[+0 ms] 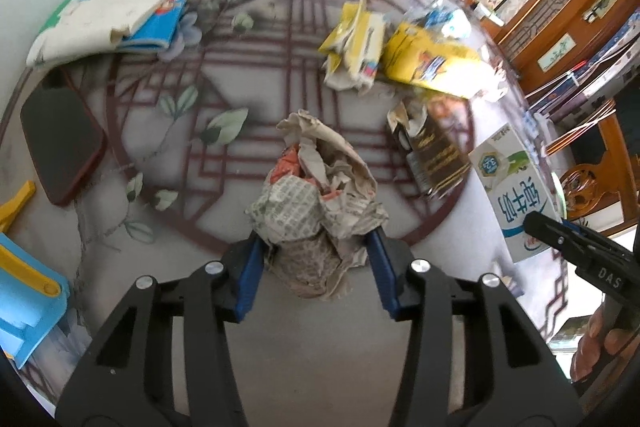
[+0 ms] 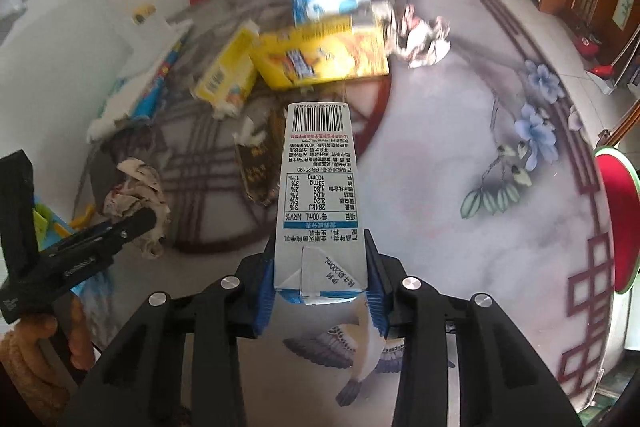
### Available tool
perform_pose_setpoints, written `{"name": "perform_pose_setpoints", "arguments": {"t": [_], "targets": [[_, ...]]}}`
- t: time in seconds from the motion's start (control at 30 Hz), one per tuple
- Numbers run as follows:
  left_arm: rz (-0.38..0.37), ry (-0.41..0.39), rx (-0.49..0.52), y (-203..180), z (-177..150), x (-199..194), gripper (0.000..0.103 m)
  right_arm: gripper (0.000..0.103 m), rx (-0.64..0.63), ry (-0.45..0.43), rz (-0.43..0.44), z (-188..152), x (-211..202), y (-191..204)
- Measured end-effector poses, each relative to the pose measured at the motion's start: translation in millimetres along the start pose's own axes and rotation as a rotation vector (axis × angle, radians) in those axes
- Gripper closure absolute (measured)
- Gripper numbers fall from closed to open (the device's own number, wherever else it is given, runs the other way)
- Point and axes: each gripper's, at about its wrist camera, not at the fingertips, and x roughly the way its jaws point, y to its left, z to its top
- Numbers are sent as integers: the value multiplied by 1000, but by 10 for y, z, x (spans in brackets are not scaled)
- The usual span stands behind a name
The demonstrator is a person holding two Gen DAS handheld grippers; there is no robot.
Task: Collect trash
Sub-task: 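Carry the crumpled newspaper and milk carton over to the red bin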
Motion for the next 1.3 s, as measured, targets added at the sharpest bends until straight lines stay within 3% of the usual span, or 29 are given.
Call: {"name": "perform_pose_setpoints", "arguments": {"t": [0.33,0.77,1.3], "targets": [[-53,-112,57,-332,182,-339,57,67,84,-123,21,70,-428,-141],[-63,-135,98,-641,186,-417,57,67,124,-132,44,-1,-552,-345],[-51,-123,92,-1136,82,-306,57,67,145,-97,63,-89,-636,-884]]}}
